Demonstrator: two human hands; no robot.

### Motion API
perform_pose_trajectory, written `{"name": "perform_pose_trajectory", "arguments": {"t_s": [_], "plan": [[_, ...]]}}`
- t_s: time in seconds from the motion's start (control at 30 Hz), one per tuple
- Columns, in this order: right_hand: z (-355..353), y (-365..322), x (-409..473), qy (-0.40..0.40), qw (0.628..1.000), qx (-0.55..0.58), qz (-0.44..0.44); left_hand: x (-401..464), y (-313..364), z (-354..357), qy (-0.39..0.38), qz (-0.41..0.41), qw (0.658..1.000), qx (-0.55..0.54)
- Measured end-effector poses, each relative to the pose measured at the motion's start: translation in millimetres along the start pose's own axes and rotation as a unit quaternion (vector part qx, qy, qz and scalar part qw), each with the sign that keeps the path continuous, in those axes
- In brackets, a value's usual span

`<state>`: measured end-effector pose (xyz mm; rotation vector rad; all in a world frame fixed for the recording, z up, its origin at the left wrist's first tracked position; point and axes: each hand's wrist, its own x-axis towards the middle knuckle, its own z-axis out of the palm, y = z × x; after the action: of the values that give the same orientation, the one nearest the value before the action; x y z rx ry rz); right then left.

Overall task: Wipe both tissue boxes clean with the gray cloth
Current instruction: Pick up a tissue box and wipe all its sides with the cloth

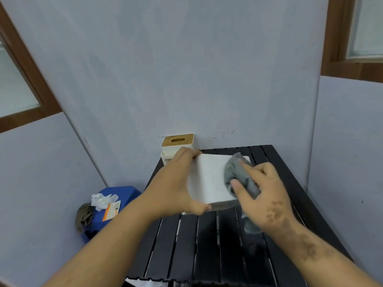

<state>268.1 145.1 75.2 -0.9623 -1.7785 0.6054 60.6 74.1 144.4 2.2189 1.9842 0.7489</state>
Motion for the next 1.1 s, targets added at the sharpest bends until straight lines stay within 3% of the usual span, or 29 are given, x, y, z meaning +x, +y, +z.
{"name": "perform_pose_trajectory", "arguments": {"t_s": [0.13, 0.2, 0.4, 0.47, 0.6, 0.67, 0.77, 0.83, 0.9, 1.0, 1.07, 1.1], "plan": [[20, -17, -25, -0.023, 0.981, -0.05, -0.186, -24, -21, 21, 0.071, 0.002, 0.992, -0.102], [19, -11, -21, -0.024, 0.973, -0.084, -0.215, -35, -25, 28, 0.088, -0.008, 0.988, -0.13], [11, 19, 1, 0.038, 0.996, -0.075, -0.029, -50, -36, 44, 0.102, -0.037, 0.983, -0.147], [19, 5, -8, 0.038, 0.993, -0.092, -0.067, -51, -38, 51, 0.101, -0.039, 0.979, -0.17], [45, -16, -31, -0.05, 0.968, -0.115, -0.218, -51, -36, 66, 0.118, -0.026, 0.972, -0.203], [43, -5, -19, -0.032, 0.974, -0.103, -0.199, -50, -37, 69, 0.125, -0.027, 0.972, -0.2], [28, 17, 6, 0.035, 0.997, -0.06, -0.028, -52, -37, 72, 0.12, -0.037, 0.975, -0.184], [32, 20, 8, 0.051, 0.994, -0.089, 0.022, -54, -34, 74, 0.109, -0.046, 0.975, -0.187], [45, 3, -3, 0.052, 0.993, -0.096, -0.042, -54, -33, 77, 0.109, -0.048, 0.974, -0.193], [61, -18, -20, -0.028, 0.986, -0.074, -0.145, -54, -33, 78, 0.117, -0.037, 0.972, -0.201], [57, -9, -9, -0.014, 0.987, -0.079, -0.14, -54, -33, 77, 0.116, -0.033, 0.974, -0.193], [50, -2, 1, 0.013, 0.992, -0.081, -0.095, -56, -33, 76, 0.112, -0.033, 0.976, -0.181]]}}
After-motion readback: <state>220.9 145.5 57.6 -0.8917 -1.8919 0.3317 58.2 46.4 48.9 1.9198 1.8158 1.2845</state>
